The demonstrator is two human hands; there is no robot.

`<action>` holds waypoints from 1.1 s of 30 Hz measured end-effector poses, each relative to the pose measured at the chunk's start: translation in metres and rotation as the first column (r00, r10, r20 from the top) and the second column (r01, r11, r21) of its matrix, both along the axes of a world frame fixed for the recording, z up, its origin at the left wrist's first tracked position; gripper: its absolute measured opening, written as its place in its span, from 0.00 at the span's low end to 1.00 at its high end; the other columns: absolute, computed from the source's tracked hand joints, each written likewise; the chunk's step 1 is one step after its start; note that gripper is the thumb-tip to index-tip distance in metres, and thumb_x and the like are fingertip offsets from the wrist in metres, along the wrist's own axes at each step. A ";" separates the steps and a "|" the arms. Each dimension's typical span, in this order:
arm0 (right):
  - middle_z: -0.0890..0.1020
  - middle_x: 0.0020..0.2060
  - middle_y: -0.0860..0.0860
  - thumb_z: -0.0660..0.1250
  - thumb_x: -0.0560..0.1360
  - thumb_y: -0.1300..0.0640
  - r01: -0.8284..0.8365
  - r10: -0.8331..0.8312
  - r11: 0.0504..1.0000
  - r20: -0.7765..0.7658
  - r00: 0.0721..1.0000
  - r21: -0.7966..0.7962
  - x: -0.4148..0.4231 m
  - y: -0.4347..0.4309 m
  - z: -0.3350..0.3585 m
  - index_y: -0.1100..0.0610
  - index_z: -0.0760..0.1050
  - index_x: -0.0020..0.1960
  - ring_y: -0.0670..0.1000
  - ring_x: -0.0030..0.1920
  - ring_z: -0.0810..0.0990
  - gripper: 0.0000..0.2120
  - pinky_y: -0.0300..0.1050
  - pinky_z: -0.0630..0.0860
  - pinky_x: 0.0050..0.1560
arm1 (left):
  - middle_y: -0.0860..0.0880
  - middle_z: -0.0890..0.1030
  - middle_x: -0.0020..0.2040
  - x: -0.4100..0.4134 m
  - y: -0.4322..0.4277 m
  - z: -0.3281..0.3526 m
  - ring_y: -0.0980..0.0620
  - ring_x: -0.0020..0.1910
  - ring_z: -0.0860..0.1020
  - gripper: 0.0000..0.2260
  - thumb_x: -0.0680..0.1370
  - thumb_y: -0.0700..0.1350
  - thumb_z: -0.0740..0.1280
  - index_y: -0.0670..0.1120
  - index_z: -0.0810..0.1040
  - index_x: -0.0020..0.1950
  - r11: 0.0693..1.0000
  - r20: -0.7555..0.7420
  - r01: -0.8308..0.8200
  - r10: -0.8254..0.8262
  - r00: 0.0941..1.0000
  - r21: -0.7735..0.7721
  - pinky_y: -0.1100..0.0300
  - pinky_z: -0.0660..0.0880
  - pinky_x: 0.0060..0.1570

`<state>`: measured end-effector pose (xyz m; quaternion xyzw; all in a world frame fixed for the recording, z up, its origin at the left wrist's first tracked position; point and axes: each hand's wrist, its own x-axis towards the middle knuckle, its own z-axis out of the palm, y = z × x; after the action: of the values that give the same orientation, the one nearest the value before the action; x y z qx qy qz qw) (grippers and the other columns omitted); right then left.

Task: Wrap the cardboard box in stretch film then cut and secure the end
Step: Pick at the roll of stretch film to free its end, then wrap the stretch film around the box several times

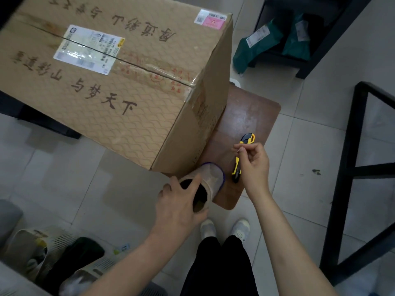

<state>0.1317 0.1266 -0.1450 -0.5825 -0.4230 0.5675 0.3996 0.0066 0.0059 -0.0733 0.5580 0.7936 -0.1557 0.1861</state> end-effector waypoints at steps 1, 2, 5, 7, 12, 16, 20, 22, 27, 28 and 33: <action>0.82 0.44 0.54 0.60 0.78 0.68 0.005 -0.005 1.000 -0.003 1.000 0.004 -0.002 0.004 0.000 0.51 0.72 0.42 0.52 0.48 0.83 0.13 0.51 0.78 0.57 | 0.42 0.68 0.57 0.001 0.003 0.000 0.43 0.50 0.73 0.38 0.67 0.66 0.64 0.60 0.50 0.72 0.999 -0.007 -0.045 0.045 0.999 0.003 0.53 0.71 0.49; 0.82 0.44 0.55 0.60 0.78 0.68 0.016 -0.016 1.000 -0.008 1.000 0.005 -0.004 0.009 0.000 0.52 0.72 0.42 0.54 0.48 0.83 0.13 0.52 0.78 0.57 | 0.42 0.68 0.57 0.002 0.005 0.000 0.43 0.49 0.74 0.38 0.67 0.67 0.64 0.59 0.50 0.72 0.996 -0.014 -0.087 0.087 0.996 0.001 0.54 0.71 0.48; 0.82 0.46 0.58 0.60 0.78 0.68 0.042 -0.042 0.999 -0.026 0.999 0.011 -0.008 0.020 0.000 0.52 0.72 0.42 0.60 0.52 0.82 0.12 0.53 0.78 0.58 | 0.41 0.70 0.57 0.006 0.013 0.001 0.43 0.49 0.75 0.40 0.67 0.68 0.64 0.56 0.52 0.72 0.977 -0.001 -0.211 0.211 0.978 -0.013 0.56 0.71 0.46; 0.82 0.45 0.55 0.61 0.78 0.66 0.044 -0.043 0.999 -0.028 0.999 0.020 -0.010 0.026 0.000 0.52 0.73 0.42 0.58 0.52 0.82 0.11 0.51 0.78 0.58 | 0.41 0.72 0.56 0.009 0.018 0.001 0.43 0.49 0.76 0.40 0.66 0.70 0.63 0.55 0.54 0.72 0.964 0.020 -0.266 0.266 0.964 -0.007 0.56 0.71 0.45; 0.82 0.43 0.55 0.62 0.78 0.67 0.083 -0.082 0.996 -0.053 0.995 0.030 -0.012 0.041 -0.005 0.52 0.74 0.42 0.59 0.52 0.82 0.11 0.53 0.78 0.58 | 0.43 0.80 0.51 0.010 0.029 -0.006 0.44 0.52 0.77 0.37 0.67 0.72 0.58 0.47 0.61 0.66 0.938 -0.014 -0.345 0.344 0.939 -0.027 0.56 0.70 0.44; 0.83 0.47 0.61 0.64 0.77 0.65 0.038 -0.037 0.999 -0.035 0.999 0.031 -0.022 0.054 -0.010 0.52 0.75 0.41 0.60 0.53 0.82 0.10 0.57 0.77 0.59 | 0.42 0.79 0.57 0.016 0.037 -0.012 0.44 0.57 0.76 0.42 0.70 0.72 0.54 0.43 0.53 0.72 0.936 -0.060 -0.340 0.336 0.940 -0.087 0.55 0.71 0.49; 0.84 0.47 0.60 0.66 0.76 0.64 0.011 -0.011 1.000 -0.028 1.000 0.019 -0.030 0.062 -0.014 0.53 0.76 0.42 0.57 0.53 0.82 0.08 0.54 0.78 0.59 | 0.42 0.77 0.60 0.021 0.033 -0.006 0.45 0.56 0.77 0.46 0.70 0.73 0.54 0.45 0.43 0.76 0.962 -0.084 -0.251 0.243 0.966 -0.109 0.56 0.71 0.47; 0.83 0.47 0.60 0.66 0.76 0.65 0.026 -0.026 1.000 -0.053 0.998 -0.004 -0.033 0.065 -0.015 0.53 0.77 0.41 0.57 0.53 0.82 0.10 0.52 0.78 0.59 | 0.42 0.72 0.63 0.024 0.032 0.000 0.46 0.57 0.75 0.47 0.70 0.71 0.58 0.45 0.41 0.75 0.975 -0.116 -0.199 0.187 0.975 -0.101 0.56 0.71 0.47; 0.83 0.49 0.64 0.67 0.76 0.66 0.010 -0.011 1.000 -0.059 0.998 -0.023 -0.043 0.069 -0.015 0.65 0.79 0.48 0.55 0.50 0.82 0.03 0.47 0.78 0.56 | 0.41 0.55 0.75 0.013 0.037 -0.002 0.43 0.72 0.59 0.44 0.71 0.56 0.67 0.41 0.45 0.76 0.978 -0.161 0.204 -0.192 0.968 0.055 0.52 0.61 0.68; 0.83 0.49 0.64 0.67 0.76 0.66 0.017 -0.019 0.999 -0.071 0.997 -0.031 -0.044 0.070 -0.016 0.66 0.79 0.49 0.56 0.51 0.82 0.04 0.48 0.78 0.56 | 0.41 0.51 0.77 0.008 0.038 -0.007 0.44 0.75 0.54 0.45 0.71 0.53 0.67 0.40 0.42 0.75 0.971 -0.089 0.234 -0.230 0.969 0.041 0.53 0.54 0.72; 0.82 0.42 0.58 0.66 0.76 0.67 0.057 -0.083 0.990 -0.205 0.975 -0.133 -0.050 0.075 -0.017 0.63 0.78 0.45 0.50 0.45 0.80 0.03 0.42 0.78 0.51 | 0.44 0.53 0.76 -0.001 0.030 -0.017 0.48 0.73 0.54 0.47 0.69 0.54 0.69 0.40 0.41 0.75 0.998 0.131 0.069 -0.069 0.989 0.008 0.58 0.54 0.71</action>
<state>0.0815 0.2017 -0.1624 -0.5578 -0.3209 0.6371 0.4243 0.0052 0.0363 -0.0901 0.5945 0.7601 -0.1235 0.2313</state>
